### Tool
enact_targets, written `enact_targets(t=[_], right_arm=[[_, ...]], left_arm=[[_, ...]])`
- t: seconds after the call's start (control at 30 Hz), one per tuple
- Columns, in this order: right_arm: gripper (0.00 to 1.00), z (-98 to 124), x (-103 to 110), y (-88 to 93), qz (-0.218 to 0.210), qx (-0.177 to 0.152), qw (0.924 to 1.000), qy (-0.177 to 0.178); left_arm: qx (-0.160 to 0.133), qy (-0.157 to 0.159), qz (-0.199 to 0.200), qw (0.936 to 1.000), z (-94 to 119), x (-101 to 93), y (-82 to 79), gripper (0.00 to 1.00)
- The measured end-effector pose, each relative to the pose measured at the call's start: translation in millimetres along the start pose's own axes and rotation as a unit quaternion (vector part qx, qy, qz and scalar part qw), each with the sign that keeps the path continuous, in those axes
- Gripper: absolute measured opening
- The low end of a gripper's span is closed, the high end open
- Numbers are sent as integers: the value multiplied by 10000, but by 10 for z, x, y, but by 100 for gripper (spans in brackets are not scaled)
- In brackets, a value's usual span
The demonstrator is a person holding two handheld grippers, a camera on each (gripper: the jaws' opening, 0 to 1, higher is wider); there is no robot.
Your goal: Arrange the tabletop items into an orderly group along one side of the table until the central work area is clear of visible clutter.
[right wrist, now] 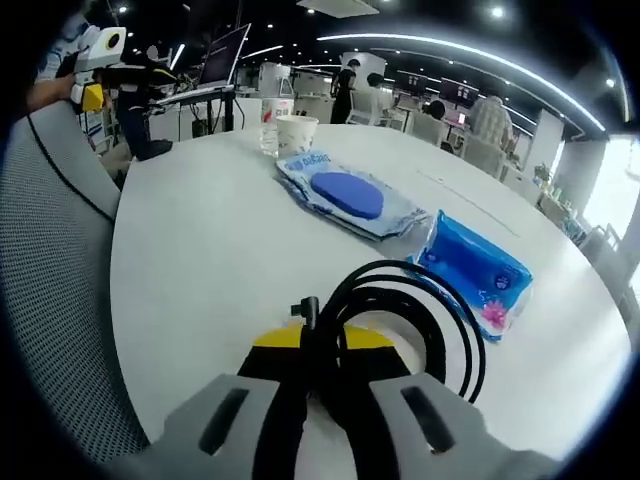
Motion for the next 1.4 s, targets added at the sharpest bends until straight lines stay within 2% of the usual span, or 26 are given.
enact_targets(t=[0.2, 0.57, 0.93, 1.4], right_arm=[[10, -31, -25, -80, 126, -97, 9999, 40], [10, -177, -29, -199, 237, -207, 9995, -104], [10, -306, 14, -236, 247, -222, 9991, -250], [11, -452, 66, -175, 147, -76, 9992, -356]], left_arm=[[-9, 0, -24, 10000, 4, 23, 10, 98], [-14, -24, -29, 10000, 5, 20, 3, 98], [4, -21, -30, 10000, 5, 17, 8, 98], [29, -8, -57, 10000, 0, -11, -10, 98]])
Point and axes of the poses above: the point that each gripper's makers call its tool centre point, and the gripper's own axes: z roughly backward along the fingers, x roughly to its left, y roughly out of its underside, the point moved 10 cm from there along z, roughly backward along the fingers, and after that the axes turned 11 degrees about -x, right-handed, at the moved point
